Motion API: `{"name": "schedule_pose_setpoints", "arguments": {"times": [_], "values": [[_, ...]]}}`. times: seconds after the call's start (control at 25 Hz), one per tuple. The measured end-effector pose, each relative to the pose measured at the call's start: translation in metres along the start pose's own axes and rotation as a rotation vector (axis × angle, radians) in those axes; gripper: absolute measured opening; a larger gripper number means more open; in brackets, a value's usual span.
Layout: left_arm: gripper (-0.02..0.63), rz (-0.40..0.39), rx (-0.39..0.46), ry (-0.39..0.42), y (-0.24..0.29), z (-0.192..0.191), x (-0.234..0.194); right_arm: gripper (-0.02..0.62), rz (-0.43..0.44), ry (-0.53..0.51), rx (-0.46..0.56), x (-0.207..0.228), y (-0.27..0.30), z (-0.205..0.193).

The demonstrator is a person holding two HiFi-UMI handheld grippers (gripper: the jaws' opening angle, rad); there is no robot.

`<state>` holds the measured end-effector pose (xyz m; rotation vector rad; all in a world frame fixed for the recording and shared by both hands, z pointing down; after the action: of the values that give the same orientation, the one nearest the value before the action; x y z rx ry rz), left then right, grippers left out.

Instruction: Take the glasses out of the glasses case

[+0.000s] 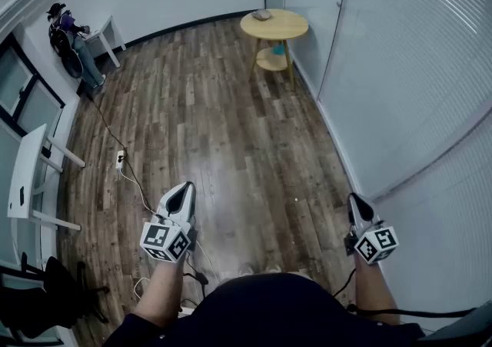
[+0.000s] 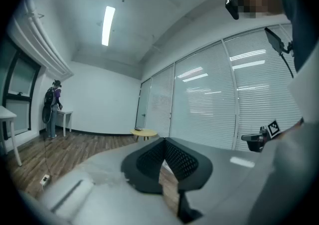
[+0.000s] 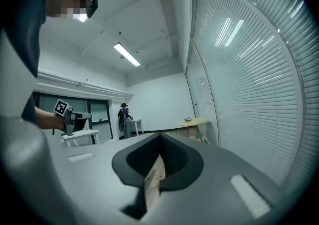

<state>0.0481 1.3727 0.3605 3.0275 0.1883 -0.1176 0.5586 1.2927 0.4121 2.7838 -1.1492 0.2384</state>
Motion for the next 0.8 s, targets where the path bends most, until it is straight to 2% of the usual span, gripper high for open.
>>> {"name": "schedule_pose_setpoints", "arguments": {"times": [0.16,0.36,0.48,0.64,0.8], "values": [[0.006,0.009,-0.020,-0.014,0.012,-0.006,0.007,0.008,0.011,0.003,0.000,0.011,0.002,0.003],[0.006,-0.001,0.017,0.022,0.033,-0.003,0.030,0.009,0.039,0.015,-0.007,0.034,0.008,-0.002],[0.006,0.002,0.007,0.035,0.047,-0.007,0.036,0.009,0.034,0.019,-0.003,0.044,0.021,-0.002],[0.006,0.003,-0.037,0.020,0.068,-0.020,0.033,0.009,0.015,0.043,0.005,0.057,0.044,-0.002],[0.006,0.024,-0.010,0.013,0.102,-0.019,0.019,0.009,0.011,0.046,0.021,0.074,0.069,0.001]]}}
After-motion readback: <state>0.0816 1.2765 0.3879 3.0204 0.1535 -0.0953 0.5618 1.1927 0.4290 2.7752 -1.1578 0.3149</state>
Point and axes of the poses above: the fingertips, and each gripper's own axes: y forward along the fingers, x to its right, z out of its top, the point moved 10 cm from there along -y, backward along the fingers, and after that the axes turned 7 degrees about z, right-handed, at the moved point
